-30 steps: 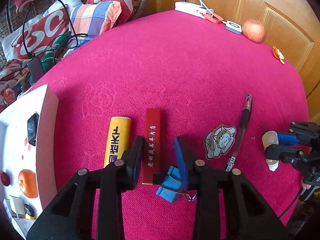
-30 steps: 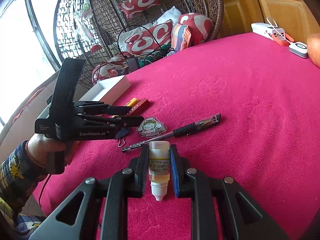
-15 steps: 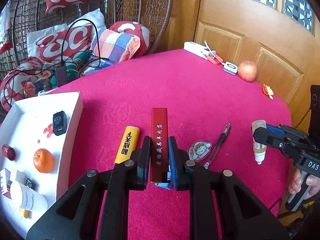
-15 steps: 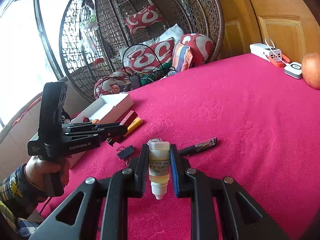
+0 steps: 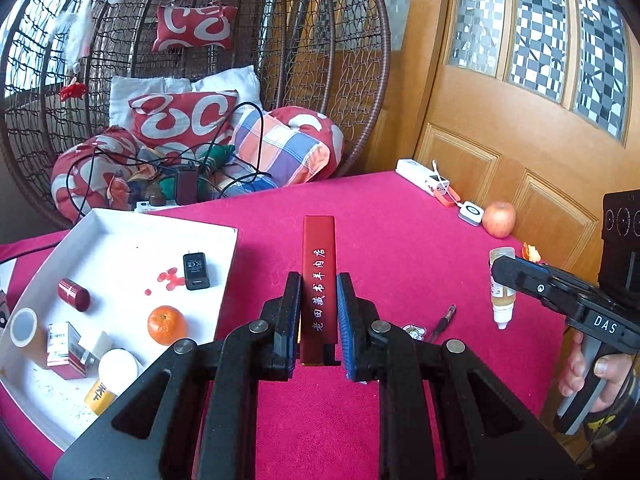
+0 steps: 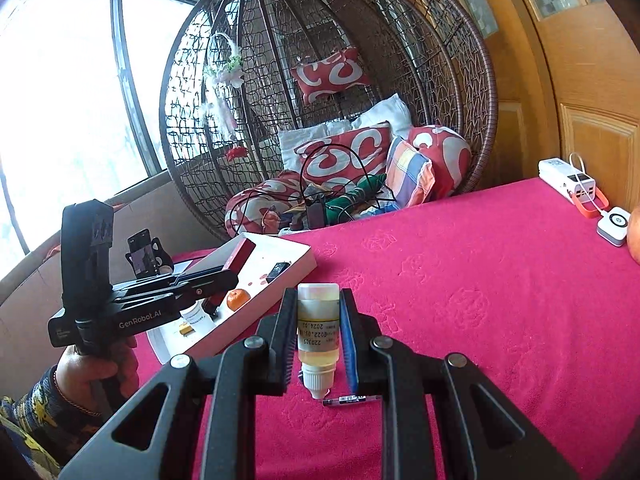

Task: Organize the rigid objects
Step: 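Carry the red lighter into the tray with the left tool while the right tool releases the bottle there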

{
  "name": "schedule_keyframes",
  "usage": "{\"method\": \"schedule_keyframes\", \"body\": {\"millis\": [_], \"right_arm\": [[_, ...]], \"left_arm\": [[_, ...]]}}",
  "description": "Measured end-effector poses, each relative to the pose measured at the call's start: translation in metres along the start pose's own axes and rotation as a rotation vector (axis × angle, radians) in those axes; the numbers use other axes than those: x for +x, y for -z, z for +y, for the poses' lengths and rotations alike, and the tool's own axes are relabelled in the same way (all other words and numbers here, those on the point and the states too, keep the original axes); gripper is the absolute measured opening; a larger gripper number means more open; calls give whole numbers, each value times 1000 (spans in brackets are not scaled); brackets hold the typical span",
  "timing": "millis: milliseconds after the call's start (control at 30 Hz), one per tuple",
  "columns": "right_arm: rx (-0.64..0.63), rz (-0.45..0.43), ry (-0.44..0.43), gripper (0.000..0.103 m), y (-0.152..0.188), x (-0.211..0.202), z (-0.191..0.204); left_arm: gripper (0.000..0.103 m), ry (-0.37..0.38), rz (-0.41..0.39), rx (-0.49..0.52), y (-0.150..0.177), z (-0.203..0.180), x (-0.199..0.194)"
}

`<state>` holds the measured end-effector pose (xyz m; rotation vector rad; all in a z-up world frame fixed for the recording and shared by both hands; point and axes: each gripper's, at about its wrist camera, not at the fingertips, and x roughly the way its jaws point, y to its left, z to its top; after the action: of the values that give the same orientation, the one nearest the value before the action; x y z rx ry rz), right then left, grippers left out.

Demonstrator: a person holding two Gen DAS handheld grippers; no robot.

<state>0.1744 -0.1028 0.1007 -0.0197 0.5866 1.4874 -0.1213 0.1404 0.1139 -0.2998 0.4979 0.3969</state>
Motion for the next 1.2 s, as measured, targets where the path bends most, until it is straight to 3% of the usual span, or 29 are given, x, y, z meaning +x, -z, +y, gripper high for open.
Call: {"method": "schedule_keyframes", "body": {"millis": [500, 1033, 1200], "right_arm": [[-110, 26, -38, 19, -30, 38, 49], [-190, 130, -85, 19, -36, 96, 90], [-170, 199, -122, 19, -35, 127, 100]], "left_arm": [[16, -88, -115, -151, 3, 72, -48], [16, -184, -150, -308, 22, 143, -72], [16, -197, -121, -384, 26, 177, -63]]}}
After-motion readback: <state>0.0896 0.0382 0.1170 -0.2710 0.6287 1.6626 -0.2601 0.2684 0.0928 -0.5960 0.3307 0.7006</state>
